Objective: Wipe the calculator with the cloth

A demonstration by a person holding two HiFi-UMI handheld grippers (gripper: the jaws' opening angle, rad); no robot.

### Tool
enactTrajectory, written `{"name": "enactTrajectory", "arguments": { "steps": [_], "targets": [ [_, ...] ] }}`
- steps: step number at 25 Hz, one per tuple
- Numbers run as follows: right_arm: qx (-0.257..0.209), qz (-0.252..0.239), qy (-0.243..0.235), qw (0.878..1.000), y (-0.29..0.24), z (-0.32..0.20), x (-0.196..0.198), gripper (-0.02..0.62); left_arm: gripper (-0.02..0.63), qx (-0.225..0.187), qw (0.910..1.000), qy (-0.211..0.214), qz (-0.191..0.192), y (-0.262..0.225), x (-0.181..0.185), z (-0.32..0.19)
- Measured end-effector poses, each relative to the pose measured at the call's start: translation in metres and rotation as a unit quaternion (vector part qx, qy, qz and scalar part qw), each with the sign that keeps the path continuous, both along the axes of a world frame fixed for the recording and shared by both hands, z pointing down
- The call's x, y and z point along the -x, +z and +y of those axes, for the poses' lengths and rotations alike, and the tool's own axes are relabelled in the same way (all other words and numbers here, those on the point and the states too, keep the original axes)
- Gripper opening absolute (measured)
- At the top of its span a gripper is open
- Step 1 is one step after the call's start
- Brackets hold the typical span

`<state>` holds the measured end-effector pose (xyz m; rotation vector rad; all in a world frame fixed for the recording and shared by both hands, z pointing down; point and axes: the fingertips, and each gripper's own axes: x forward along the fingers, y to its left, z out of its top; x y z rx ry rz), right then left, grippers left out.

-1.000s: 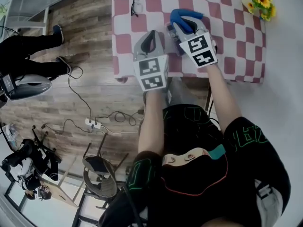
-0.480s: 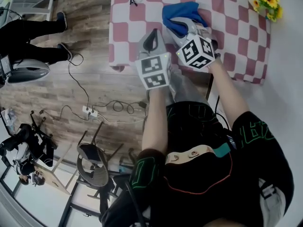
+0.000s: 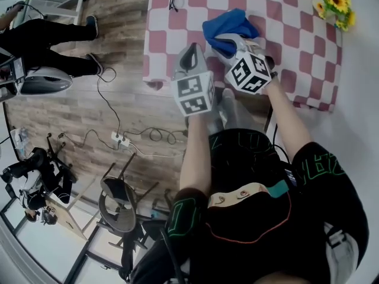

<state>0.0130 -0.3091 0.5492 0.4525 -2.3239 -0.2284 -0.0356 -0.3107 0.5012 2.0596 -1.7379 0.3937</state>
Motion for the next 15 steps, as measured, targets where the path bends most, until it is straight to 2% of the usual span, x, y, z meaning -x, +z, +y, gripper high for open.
{"name": "enactTrajectory", "arguments": {
  "steps": [7, 15],
  "targets": [
    [0.021, 0.0, -0.028, 0.999, 0.003, 0.025, -0.005, 0.097, 0.009, 0.003, 1.0, 0.006, -0.001, 0.003, -0.014, 0.005],
    [0.038, -0.009, -0.013, 0.999, 0.002, 0.047, -0.016, 0.06, 0.009, 0.003, 1.0, -0.002, -0.001, 0.002, -0.017, 0.018]
  ]
}}
